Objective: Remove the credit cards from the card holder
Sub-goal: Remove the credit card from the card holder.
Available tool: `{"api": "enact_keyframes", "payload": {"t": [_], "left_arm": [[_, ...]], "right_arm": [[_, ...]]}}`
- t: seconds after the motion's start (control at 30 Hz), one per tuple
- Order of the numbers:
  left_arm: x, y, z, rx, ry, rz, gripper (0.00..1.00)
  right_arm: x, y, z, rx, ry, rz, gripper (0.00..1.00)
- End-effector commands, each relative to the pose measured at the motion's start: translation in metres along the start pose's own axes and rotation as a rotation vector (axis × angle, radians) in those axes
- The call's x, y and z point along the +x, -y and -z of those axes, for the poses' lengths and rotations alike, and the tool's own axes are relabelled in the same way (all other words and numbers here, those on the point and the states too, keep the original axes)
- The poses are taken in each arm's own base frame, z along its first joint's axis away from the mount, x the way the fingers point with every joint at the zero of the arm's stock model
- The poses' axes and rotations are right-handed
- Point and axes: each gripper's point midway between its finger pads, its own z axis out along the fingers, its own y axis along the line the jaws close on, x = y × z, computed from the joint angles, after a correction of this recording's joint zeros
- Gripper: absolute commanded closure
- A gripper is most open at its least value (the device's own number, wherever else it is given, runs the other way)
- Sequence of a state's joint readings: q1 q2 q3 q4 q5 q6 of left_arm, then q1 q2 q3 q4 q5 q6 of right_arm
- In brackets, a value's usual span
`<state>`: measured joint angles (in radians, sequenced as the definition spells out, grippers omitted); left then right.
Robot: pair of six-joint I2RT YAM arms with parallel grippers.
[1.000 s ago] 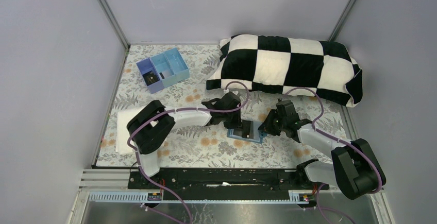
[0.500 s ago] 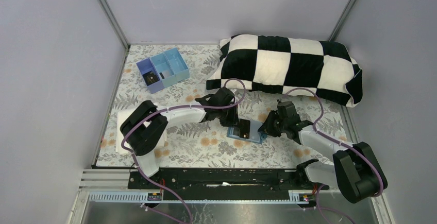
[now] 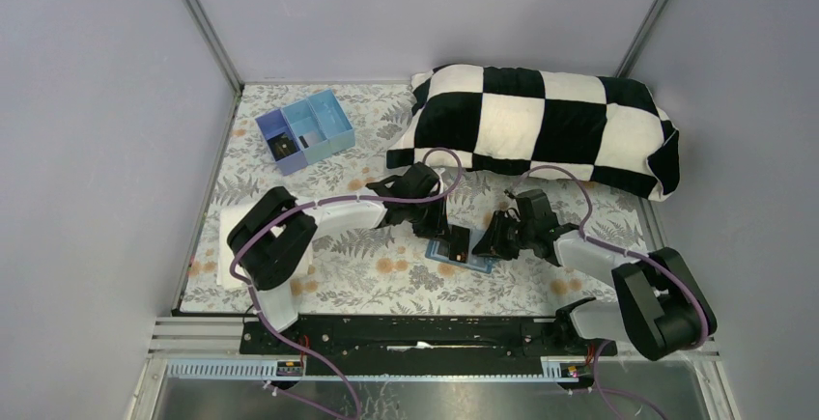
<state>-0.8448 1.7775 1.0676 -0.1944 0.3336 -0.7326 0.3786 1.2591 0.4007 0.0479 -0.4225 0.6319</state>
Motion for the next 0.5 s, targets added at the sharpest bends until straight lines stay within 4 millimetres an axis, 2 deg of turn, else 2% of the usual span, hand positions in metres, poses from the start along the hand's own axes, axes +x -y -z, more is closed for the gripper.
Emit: {"api": "enact_keyframes", "payload": {"t": [0.0, 0.17, 0.27, 0.33, 0.47], "left_arm": [[-0.0099, 0.0124, 0.0025, 0.043, 0.006, -0.02, 1.0], [-0.0082, 0.017, 0.0012, 0.073, -0.007, -0.019, 1.0], [-0.0067, 0.0184, -0.0015, 0.086, -0.02, -0.017, 0.8], [-0.0052, 0.0207, -0.0029, 0.106, -0.027, -0.015, 0.73], [-0.0023, 0.0221, -0.0067, 0.131, -0.037, -0.002, 0.68]], "right_arm": [[0.0026, 0.0011, -0.0078, -0.009, -0.044, 0.01, 0.74], [0.0031, 0.0055, -0.0118, 0.007, -0.048, -0.005, 0.75], [0.0037, 0.0068, -0.0122, 0.01, -0.046, -0.009, 0.75], [0.0043, 0.0073, -0.0122, 0.01, -0.044, -0.014, 0.75], [0.006, 0.0075, -0.0119, 0.005, -0.043, -0.021, 0.75]]}}
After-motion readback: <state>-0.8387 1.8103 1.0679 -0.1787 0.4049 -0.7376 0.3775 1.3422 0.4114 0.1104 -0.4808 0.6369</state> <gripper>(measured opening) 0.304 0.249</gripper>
